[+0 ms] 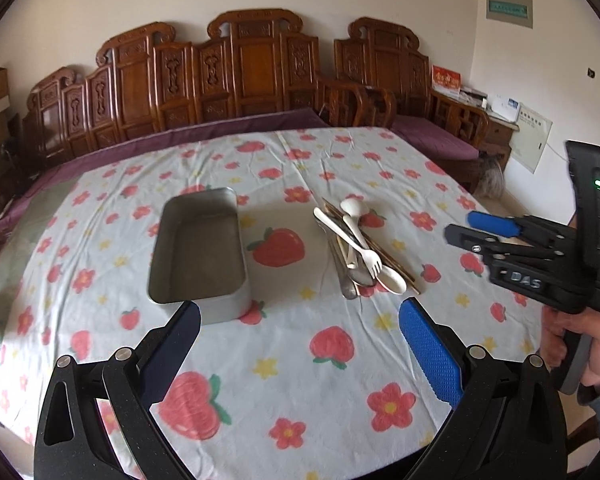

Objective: Organize utensils
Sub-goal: 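Reach the right gripper into the utensil pile and grasp the white plastic fork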

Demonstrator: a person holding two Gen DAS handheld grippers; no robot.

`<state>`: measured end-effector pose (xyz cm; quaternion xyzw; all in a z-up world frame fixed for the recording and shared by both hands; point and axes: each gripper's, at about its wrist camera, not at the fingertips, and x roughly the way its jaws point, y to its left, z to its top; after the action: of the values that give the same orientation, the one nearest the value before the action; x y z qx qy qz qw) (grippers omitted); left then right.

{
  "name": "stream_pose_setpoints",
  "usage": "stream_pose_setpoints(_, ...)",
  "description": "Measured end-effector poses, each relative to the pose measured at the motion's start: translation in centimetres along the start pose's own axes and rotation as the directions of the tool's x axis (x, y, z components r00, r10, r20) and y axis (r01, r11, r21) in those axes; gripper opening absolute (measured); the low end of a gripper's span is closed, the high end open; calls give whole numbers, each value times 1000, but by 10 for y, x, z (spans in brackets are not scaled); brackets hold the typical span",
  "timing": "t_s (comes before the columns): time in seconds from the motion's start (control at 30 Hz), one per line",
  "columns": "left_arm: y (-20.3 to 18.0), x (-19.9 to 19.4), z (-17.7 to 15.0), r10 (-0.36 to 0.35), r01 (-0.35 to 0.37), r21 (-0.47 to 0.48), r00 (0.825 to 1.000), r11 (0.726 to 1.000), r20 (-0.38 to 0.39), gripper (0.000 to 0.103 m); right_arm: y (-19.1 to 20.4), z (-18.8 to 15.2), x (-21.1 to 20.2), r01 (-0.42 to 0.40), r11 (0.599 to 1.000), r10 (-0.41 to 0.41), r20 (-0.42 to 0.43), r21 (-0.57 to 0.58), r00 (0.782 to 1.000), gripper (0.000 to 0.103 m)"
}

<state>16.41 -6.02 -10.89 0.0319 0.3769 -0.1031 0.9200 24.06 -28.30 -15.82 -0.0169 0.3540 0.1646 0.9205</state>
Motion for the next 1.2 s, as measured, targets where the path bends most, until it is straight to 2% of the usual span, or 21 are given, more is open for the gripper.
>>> stream_pose_setpoints(0.1, -4, 16, -1, -9, 9, 4, 1000, 1000, -24, 96, -2, -3, 35, -28, 1000, 28, -67, -4, 997, 40)
stream_pose_setpoints(0.3, -6, 36, -4, -19, 20, 17, 998, 1000, -56, 96, -2, -7, 92, -62, 998, 62, -181, 11, 981, 27)
stream_pose_setpoints(0.67, -8, 49, 0, 1, 3, 44, 997, 999, -77, 96, -8, 0, 149, -32, 997, 52, -292, 73, 955, 26)
stream_pose_setpoints(0.77, -9, 54, -1, 5, -1, 52, 996, 999, -88, 96, -8, 0, 154, -14, 998, 31, -311, 59, 950, 25)
stream_pose_setpoints(0.87, -10, 57, -2, 10, -4, 57, 995, 998, -96, 96, -9, 1, 154, 1, 999, 14, -310, 50, 951, 12)
stream_pose_setpoints(1.0, -13, 60, -4, 13, -7, 63, 995, 998, -103, 96, -12, 2, 147, 3, 999, 8, -296, 36, 955, 4)
stream_pose_setpoints(1.2, -18, 63, -6, 24, -15, 78, 993, 997, -113, 96, -18, 4, 132, -13, 999, 23, -266, 40, 964, 3)
